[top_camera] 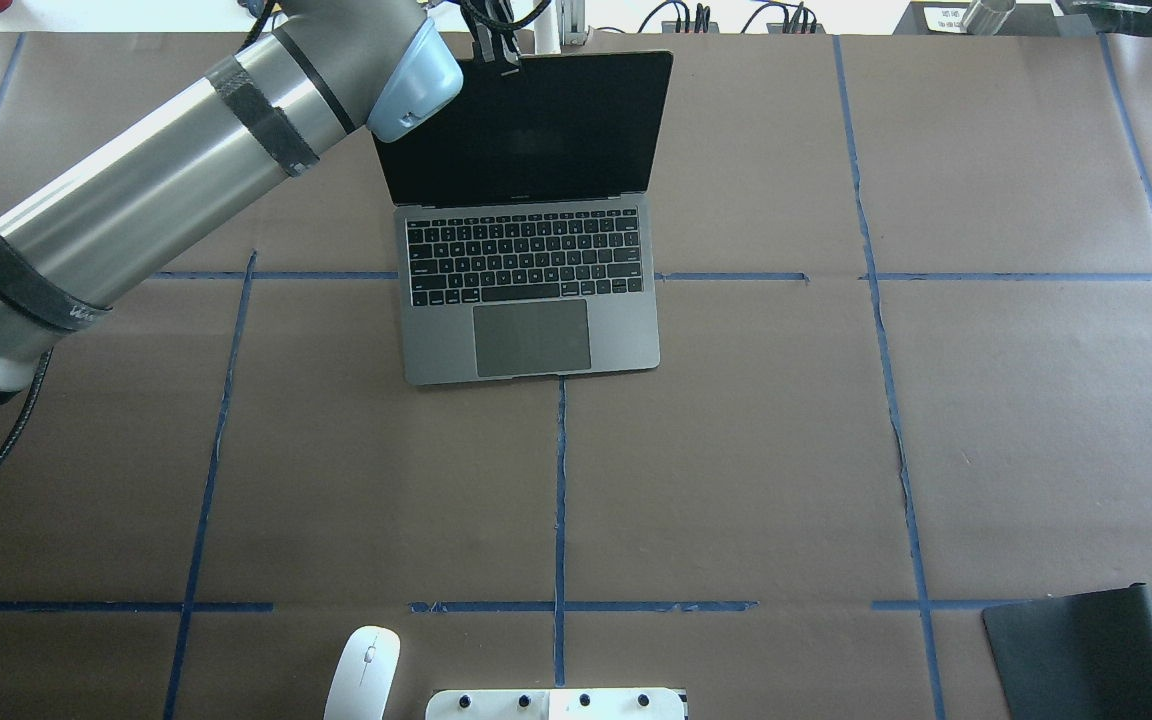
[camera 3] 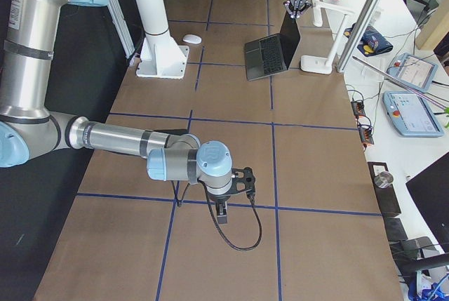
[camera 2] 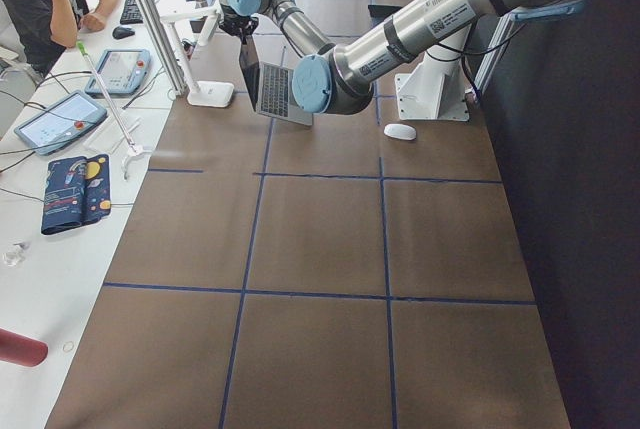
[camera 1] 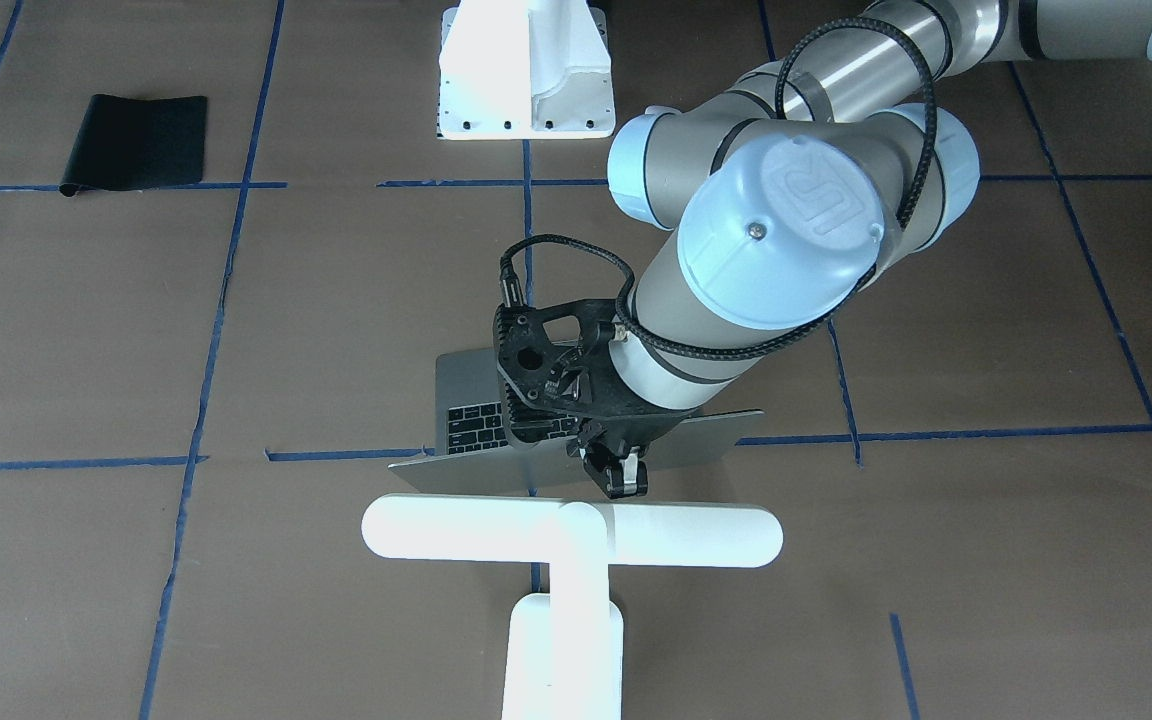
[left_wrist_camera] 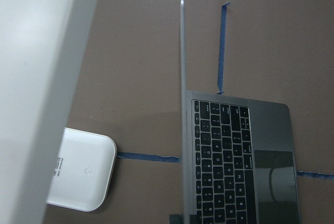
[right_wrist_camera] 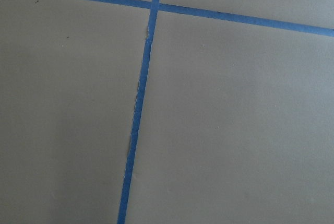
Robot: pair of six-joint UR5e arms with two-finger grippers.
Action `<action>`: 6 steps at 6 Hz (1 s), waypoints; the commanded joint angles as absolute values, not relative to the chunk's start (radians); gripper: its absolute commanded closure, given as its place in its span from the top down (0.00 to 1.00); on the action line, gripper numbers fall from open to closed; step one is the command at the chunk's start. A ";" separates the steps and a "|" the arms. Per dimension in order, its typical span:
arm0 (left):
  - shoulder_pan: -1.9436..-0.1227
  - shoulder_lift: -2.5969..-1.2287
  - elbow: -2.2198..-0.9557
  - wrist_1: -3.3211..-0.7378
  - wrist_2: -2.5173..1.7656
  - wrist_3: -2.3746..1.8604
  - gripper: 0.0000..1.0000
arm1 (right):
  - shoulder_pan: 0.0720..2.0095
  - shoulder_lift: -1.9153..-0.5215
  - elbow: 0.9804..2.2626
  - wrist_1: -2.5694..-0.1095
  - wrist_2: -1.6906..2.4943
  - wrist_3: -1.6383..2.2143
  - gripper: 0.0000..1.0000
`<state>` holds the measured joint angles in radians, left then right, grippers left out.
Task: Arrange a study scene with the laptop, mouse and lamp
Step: 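Lower the open laptop in front of the lamp and release it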
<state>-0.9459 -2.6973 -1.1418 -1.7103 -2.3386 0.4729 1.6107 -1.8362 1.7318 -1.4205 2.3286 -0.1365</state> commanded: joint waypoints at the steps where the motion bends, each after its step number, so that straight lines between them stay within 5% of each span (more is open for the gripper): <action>1: -0.945 -2.577 -1.237 -1.860 -2.306 0.393 0.29 | 1.611 -1.836 1.732 -1.420 2.329 -0.137 1.00; 3: -0.945 -2.487 -1.354 -1.892 -2.217 0.384 0.73 | 1.611 -1.836 1.732 -1.420 2.329 -0.137 1.00; 6: -0.945 -2.259 -1.648 -1.806 -2.218 0.387 0.77 | 1.611 -1.836 1.733 -1.420 2.329 -0.137 1.00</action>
<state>-0.9449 -2.3244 -1.5465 -1.8581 -2.2176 0.3852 1.6107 -1.8362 1.7322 -1.4205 2.3286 -0.1365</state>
